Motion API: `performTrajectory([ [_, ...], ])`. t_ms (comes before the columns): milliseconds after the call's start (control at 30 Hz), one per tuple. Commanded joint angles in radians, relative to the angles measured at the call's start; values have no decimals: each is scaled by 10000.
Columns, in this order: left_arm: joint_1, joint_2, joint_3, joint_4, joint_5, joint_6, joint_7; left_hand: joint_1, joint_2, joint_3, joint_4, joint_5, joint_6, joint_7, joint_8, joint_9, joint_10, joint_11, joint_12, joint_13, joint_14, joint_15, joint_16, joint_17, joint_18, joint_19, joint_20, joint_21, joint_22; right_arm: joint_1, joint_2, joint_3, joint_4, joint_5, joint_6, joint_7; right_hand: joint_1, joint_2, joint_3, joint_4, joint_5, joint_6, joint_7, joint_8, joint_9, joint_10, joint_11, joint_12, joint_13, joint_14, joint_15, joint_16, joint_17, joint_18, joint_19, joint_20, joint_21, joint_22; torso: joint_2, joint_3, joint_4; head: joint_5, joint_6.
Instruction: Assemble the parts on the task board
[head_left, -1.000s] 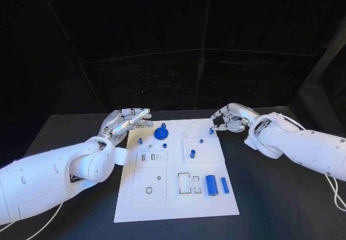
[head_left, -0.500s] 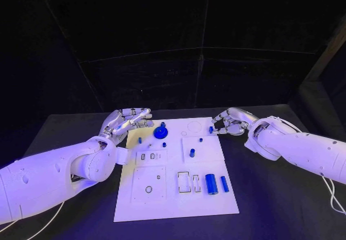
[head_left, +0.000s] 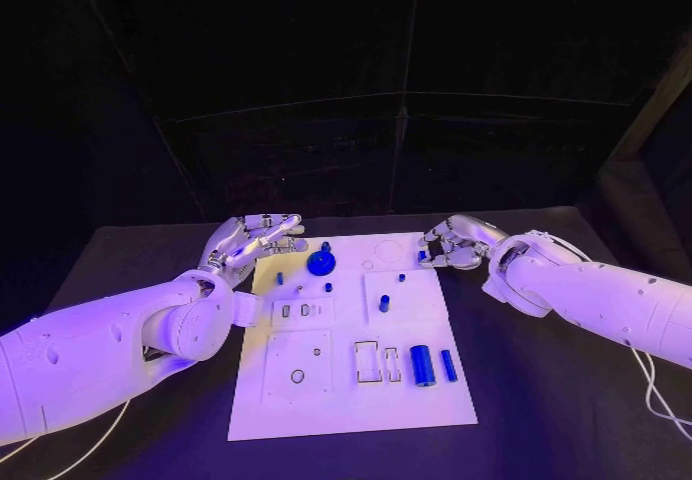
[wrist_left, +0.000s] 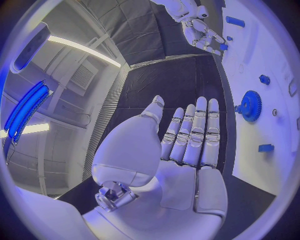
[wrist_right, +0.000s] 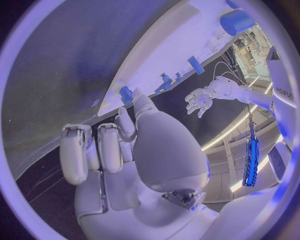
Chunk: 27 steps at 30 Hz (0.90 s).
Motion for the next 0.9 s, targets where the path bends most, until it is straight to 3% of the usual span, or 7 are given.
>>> performTrajectory([
  [33,10,18,8,0,-44,101,86,90,-24,-2,-73,48,80,229,-48,-2,71,-17,-39,-8,41,-3,-56,16,133,68,10,-32,-15,11,68,5,-53,61,128,-12,-10,174,83,-35,-61,154,8,55,21,68,33,56,17,510,-25,21,46,-38,169,-62,4,1566,4,8,2,10,-15],
  [300,10,25,7,-4,-44,96,75,90,-24,-1,-74,48,80,229,-48,-2,71,-17,-40,-8,41,-3,-56,16,133,69,10,-32,-15,-2,147,5,-129,73,249,-102,83,344,260,-128,-288,594,0,198,53,140,26,153,114,524,-23,51,106,-52,219,-52,31,1629,-5,7,-11,19,-34],
  [900,10,16,7,-10,-44,100,62,117,21,29,-106,49,80,244,-64,-5,71,-11,-56,-11,43,-1,-77,16,131,73,9,-45,-27,-10,183,6,-211,93,330,-232,97,477,421,-172,-369,819,-48,231,41,209,-12,247,208,549,-51,112,214,-73,290,-72,71,1718,-6,20,-7,-7,-58],
])
